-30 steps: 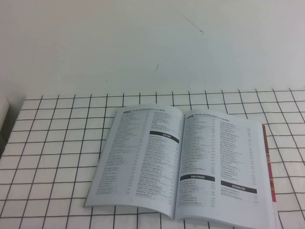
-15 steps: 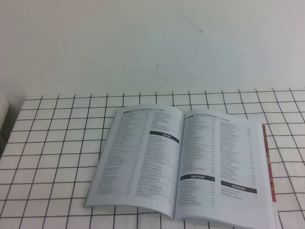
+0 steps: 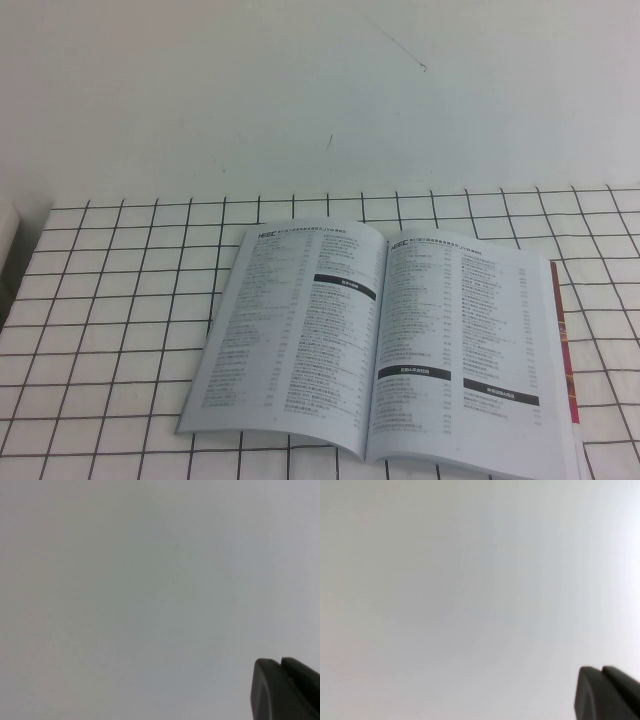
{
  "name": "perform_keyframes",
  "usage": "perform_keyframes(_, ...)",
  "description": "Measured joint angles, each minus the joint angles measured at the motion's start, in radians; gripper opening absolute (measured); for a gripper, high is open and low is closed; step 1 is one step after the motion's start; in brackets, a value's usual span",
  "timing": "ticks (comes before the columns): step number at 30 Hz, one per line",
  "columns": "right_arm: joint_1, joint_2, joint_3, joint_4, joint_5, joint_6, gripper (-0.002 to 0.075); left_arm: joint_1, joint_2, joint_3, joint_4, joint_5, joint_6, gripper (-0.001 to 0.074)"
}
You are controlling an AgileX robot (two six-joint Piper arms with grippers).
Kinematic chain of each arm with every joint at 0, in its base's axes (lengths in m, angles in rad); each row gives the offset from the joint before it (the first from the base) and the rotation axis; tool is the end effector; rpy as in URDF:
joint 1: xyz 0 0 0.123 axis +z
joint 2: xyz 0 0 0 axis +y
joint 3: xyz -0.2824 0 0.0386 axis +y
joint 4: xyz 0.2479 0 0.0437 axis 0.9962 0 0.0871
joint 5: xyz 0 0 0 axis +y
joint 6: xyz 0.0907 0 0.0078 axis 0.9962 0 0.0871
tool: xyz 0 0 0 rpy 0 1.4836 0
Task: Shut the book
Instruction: 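Close the open booklet and leave it lying on the table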
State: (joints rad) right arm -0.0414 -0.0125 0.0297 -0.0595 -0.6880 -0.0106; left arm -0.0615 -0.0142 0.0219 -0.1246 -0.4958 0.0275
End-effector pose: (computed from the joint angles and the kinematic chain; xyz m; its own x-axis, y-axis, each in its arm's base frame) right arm 0.0321 0.0021 0.2599 0.6844 -0.0849 -0.7242 0.0527 0.9964 -0.0670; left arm 0.0420 0.0028 0.2485 0.5375 -0.1152 -0.8353 0.0561 0.9933 -0.1010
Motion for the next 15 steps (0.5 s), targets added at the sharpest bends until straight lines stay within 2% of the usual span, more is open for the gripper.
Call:
perform_keyframes(3,0.000,0.000,-0.014,0.007,0.056,0.053,-0.0003,0.000,0.000,0.000,-0.019,-0.004,-0.014,-0.0004)
perform_keyframes(7,0.000,0.000,-0.155,0.007,0.390,0.073,-0.0003,0.000,0.000,-0.002,-0.014,0.039,-0.018,-0.0004)
perform_keyframes(10,0.000,0.017,-0.323,0.007,0.677,0.075,-0.0003,0.000,0.000,-0.060,0.016,0.181,-0.027,-0.0004)
perform_keyframes(15,0.000,0.161,-0.536,0.053,0.932,0.058,-0.0003,0.000,0.012,-0.207,0.029,0.383,-0.039,-0.0004)
